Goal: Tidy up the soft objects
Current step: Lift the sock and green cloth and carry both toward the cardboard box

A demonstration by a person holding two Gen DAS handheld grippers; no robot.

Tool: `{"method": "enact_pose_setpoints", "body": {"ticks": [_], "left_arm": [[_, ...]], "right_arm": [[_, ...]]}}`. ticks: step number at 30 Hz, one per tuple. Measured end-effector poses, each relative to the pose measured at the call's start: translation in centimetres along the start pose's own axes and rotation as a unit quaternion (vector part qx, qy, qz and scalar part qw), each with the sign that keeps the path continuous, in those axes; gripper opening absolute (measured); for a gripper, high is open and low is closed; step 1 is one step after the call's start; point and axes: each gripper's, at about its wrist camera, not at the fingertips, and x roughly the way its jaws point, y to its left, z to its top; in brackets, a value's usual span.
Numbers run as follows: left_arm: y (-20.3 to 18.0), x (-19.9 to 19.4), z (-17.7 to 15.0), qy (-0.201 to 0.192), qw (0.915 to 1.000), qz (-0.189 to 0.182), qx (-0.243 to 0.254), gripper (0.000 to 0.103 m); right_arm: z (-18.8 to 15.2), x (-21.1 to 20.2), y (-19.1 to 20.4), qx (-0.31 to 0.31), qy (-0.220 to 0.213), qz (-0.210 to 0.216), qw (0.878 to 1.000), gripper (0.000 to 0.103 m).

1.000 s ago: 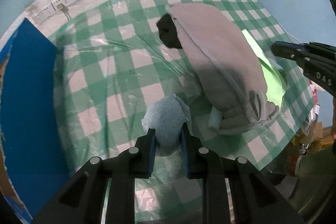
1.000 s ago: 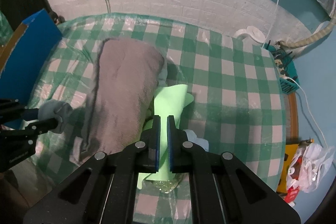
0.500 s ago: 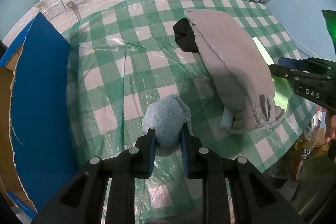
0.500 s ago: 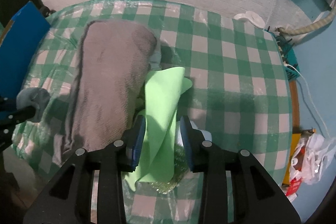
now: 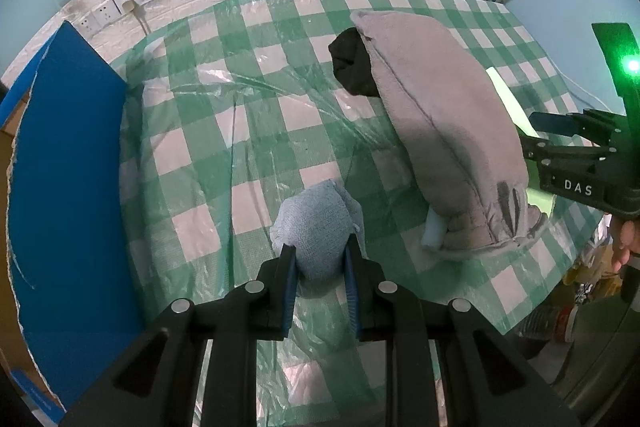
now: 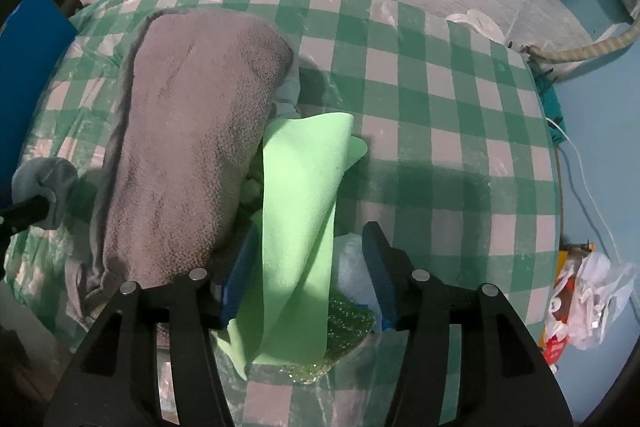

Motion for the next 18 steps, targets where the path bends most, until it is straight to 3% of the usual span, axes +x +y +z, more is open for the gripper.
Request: {"method": "enact_pose_setpoints", "body": {"ticks": [1,3,4,5,8,18], "left_arm": [[0.0,0.0,0.0,0.000,1.0000,0.000,0.000,0.021],[0.0,0.2,0.2,0.001,1.0000,0.000,-0.001,0.021],[0.0,0.3,0.2,0.001,1.0000,0.000,-0.001,0.021],[-0.1,0.3,0.2,0.002,1.0000,0.001,-0.001,0.021],[-0.1,0.3,0.3,0.002,1.0000,0.001,-0.001,0.021],[-0.2,-0.3,0.3,-0.003,1.0000,0.001,0.001,0.021]], "right_arm": [[0.0,0.1,0.0,-0.002,0.000,0.001,1.000,0.054],[0.0,0.2,-0.1,-0.009,-0.003,0.003,1.000,0.044],[0.0,0.1,0.0,-0.011,-0.003,0.009,1.000,0.026],[0.0,0.1,0.0,-0.011,-0.002,0.014,1.000,0.014],[-0.2,-0.4,-0.1,-0.014,-0.010,0.006,1.000,0.008],[0.0,-4.1,-1.1,0.014,-0.048,0.026,0.998,0.006]]}}
